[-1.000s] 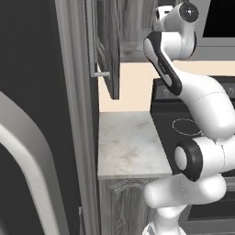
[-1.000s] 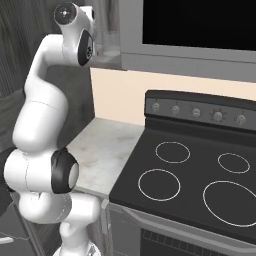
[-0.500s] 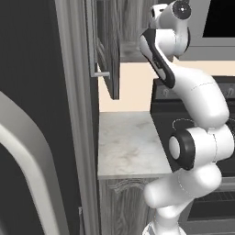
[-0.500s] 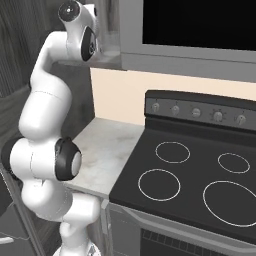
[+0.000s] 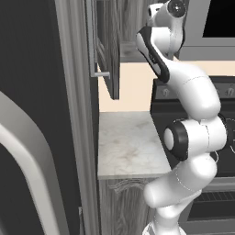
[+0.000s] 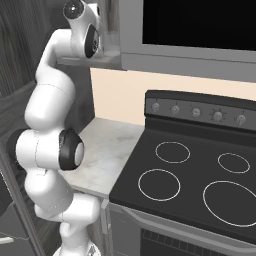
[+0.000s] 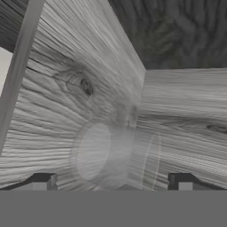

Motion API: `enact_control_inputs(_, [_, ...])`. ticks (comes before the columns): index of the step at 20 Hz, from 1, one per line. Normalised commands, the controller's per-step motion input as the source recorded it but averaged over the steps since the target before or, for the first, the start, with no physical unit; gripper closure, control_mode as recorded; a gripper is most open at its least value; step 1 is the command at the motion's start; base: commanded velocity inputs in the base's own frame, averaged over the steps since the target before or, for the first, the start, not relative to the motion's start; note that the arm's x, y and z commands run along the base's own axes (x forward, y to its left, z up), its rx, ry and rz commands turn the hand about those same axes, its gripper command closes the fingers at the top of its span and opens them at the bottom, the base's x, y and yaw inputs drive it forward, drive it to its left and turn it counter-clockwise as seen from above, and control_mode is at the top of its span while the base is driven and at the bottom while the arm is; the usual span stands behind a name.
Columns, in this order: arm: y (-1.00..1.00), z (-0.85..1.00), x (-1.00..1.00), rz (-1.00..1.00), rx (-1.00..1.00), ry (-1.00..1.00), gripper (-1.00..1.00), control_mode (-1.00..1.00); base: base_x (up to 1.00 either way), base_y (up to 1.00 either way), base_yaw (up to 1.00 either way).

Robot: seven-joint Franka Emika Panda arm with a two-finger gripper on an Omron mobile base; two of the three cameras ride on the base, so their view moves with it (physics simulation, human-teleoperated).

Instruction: There is a bowl on the dining counter. Grab a lemon wedge from the fridge and place it in the bowl. Then get the liquor bottle and glass cup from the cabinet and place them next to the bowl.

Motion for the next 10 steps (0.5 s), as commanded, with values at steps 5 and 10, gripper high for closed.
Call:
enact_control_inputs(5, [0.0,0.0,0.16,0.0,0.0,0.0,-1.0,-1.0,0.0,0.0,0.0])
enact_control_inputs(10, [0.0,0.0,0.17,0.0,0.0,0.0,-1.0,-1.0,0.0,0.0,0.0])
